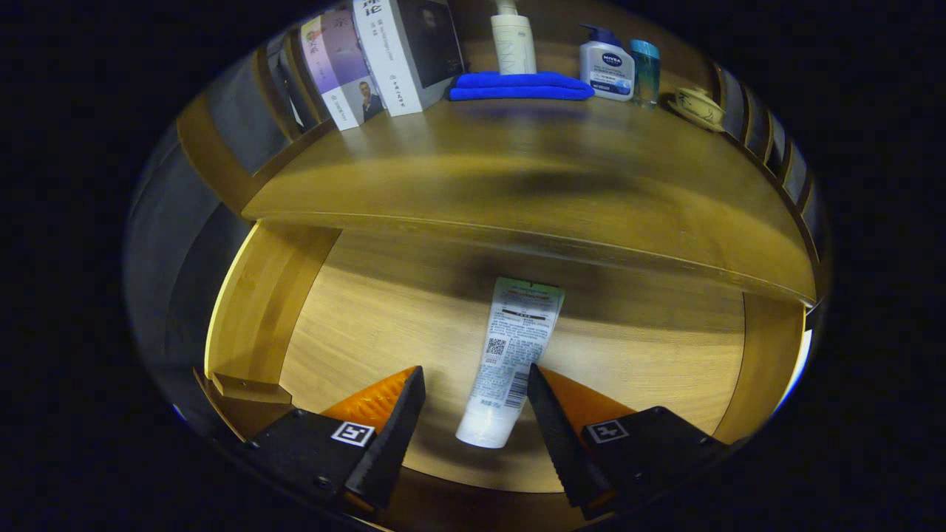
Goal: Pull open the drawer, take out the items inside it, and place them on the countertop above the cabinet.
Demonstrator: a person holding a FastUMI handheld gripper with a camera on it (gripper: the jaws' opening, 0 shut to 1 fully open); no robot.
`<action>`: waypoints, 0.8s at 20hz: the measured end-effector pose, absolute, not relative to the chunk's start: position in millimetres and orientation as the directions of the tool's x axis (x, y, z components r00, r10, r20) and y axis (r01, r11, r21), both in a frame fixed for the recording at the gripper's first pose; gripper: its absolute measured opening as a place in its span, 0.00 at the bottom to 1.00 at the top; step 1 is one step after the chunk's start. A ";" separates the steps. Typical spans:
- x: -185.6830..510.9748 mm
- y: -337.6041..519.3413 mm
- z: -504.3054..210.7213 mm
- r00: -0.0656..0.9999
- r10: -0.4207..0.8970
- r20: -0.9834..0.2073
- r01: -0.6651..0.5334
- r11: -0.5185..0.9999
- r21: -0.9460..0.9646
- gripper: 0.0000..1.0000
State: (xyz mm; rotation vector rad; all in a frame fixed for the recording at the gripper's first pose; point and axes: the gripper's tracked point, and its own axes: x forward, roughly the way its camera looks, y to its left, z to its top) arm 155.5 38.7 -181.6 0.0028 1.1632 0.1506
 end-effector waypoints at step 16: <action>135.1 20.5 -192.1 0.365 0.089 -0.927 -0.176 0.984 0.025 0.42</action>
